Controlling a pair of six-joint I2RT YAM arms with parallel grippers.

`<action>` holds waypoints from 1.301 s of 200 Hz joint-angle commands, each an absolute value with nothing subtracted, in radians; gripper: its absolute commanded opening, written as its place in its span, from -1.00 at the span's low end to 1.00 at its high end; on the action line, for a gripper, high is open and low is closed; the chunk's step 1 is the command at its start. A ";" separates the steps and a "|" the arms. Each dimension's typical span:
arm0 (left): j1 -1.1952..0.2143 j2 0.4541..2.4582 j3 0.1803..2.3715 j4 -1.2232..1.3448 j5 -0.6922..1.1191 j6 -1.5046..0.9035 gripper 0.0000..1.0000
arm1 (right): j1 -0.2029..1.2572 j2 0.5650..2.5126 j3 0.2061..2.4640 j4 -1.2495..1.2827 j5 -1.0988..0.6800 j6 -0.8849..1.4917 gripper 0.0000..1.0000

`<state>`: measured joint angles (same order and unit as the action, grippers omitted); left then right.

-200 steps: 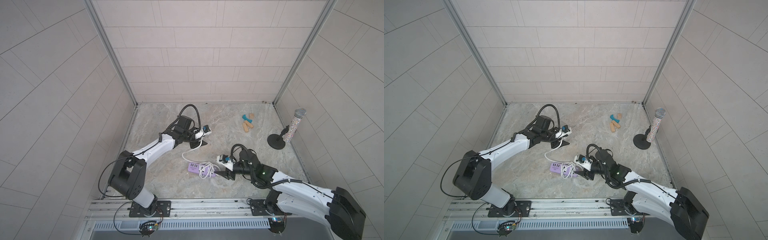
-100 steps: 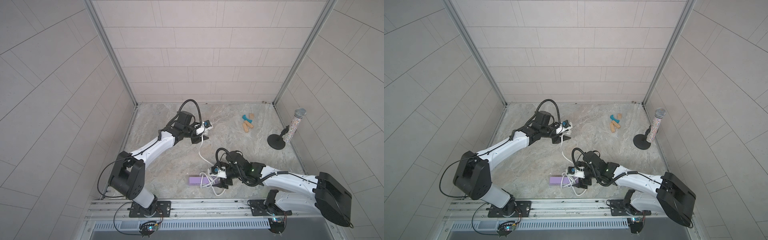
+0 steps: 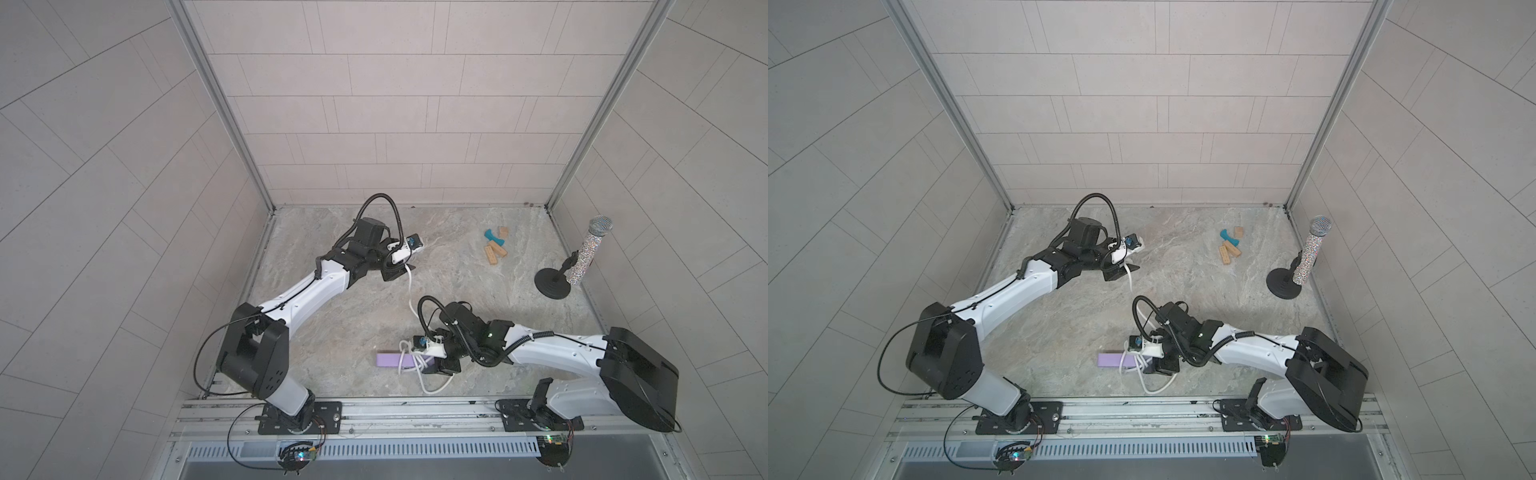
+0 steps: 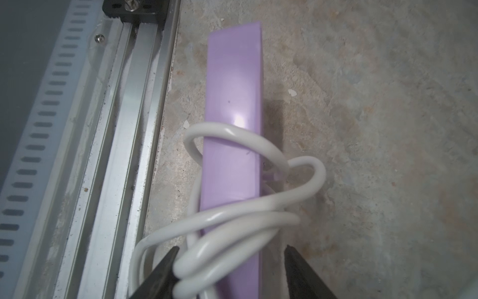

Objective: Wrap the cord around the power strip
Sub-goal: Pick up the power strip from the center of the board.

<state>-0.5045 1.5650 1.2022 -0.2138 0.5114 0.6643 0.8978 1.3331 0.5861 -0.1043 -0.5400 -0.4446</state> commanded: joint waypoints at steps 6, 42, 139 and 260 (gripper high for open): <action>-0.508 1.538 1.232 -0.190 0.432 0.654 0.11 | 0.900 1.310 0.618 -0.127 -0.506 -0.430 0.31; -0.472 1.531 1.209 -0.163 0.384 0.621 0.09 | 0.900 1.378 0.669 -0.198 -0.584 -0.455 0.13; -0.464 1.582 1.394 -0.288 0.117 0.545 -0.02 | 0.894 1.316 0.744 -0.219 -0.578 -0.302 -0.70; -0.494 1.469 1.344 -0.418 0.001 0.428 -0.08 | 0.824 1.227 0.952 -0.261 -0.502 -0.044 -0.95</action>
